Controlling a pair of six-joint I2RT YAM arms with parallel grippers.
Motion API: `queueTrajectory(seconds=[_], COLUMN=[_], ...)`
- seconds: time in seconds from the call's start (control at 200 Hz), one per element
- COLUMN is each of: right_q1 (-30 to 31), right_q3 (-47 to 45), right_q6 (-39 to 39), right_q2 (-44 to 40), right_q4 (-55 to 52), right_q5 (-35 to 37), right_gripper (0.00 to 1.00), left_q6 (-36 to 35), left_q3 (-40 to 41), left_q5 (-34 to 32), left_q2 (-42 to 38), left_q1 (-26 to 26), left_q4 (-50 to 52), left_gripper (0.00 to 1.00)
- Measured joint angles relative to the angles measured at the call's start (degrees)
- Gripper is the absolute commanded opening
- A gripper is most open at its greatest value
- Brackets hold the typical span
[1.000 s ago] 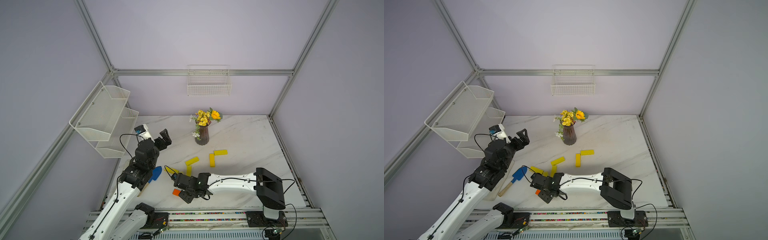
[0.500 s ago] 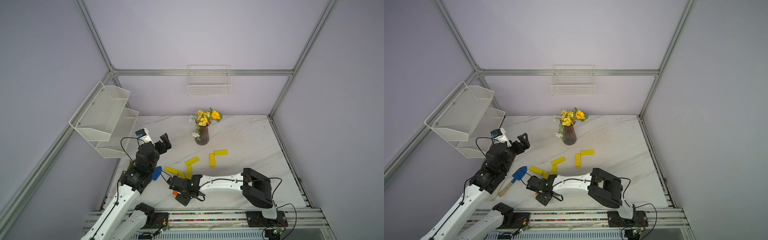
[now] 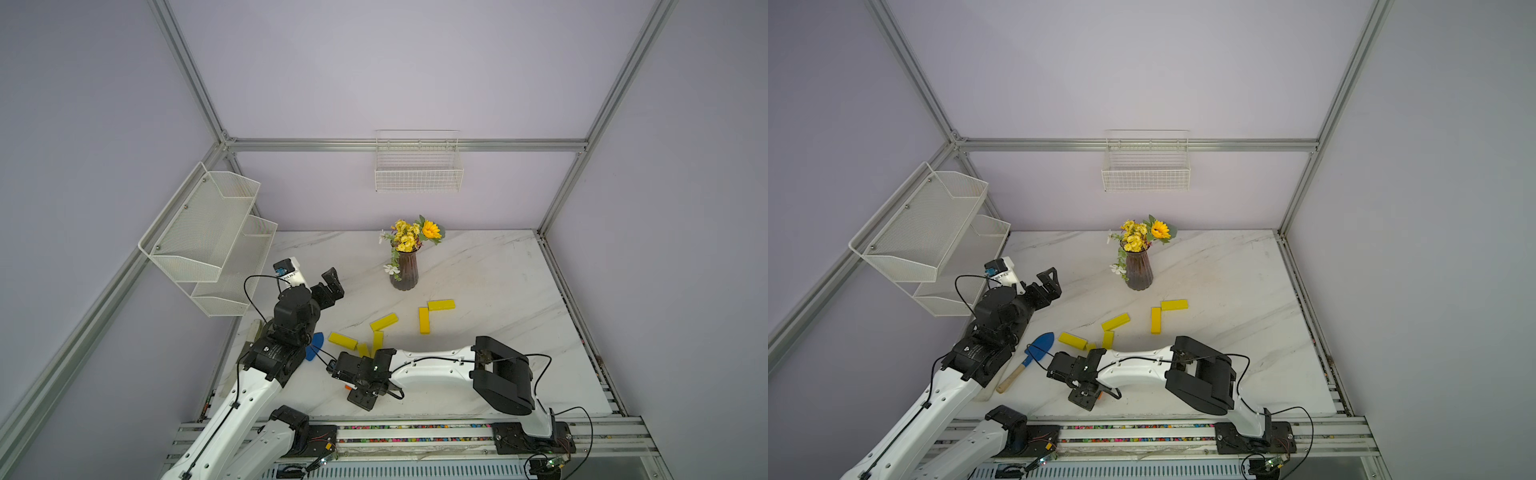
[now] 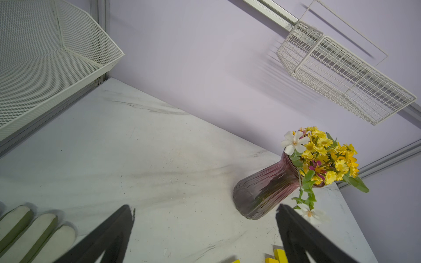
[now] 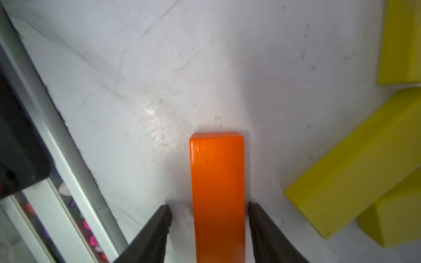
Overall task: Assemble the number 8 with building blocks
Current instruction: Pick up the building block from the center of the board.
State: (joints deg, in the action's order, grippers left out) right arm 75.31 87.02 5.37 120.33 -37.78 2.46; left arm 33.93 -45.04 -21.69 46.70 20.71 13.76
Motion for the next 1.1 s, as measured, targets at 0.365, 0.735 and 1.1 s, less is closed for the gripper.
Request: queueTrajectory(seconds=[0.365,0.735,1.1], right_q1=[-0.55,-2.58,-16.48], right_q3=[1.33,-1.14,-15.28], right_q6=[-4.63,-13.51,-30.29], right_q2=[0.85,-1.09,-25.4], right_q4=[-0.11,0.24,-0.11], right_q5=[-0.52,0.28,3.67], right_gripper=[0.37,0.17,0.14], left_q6=[-0.02,-0.07,-0.07], left_q3=[0.92,0.92,0.92], left_q5=[0.0,-0.09,-0.22], left_q2=[-0.22,-0.26,1.33], left_q1=[0.0,0.0,0.0], left_q4=[-1.05,-2.01,-2.84], left_gripper=[1.0,1.0,1.0])
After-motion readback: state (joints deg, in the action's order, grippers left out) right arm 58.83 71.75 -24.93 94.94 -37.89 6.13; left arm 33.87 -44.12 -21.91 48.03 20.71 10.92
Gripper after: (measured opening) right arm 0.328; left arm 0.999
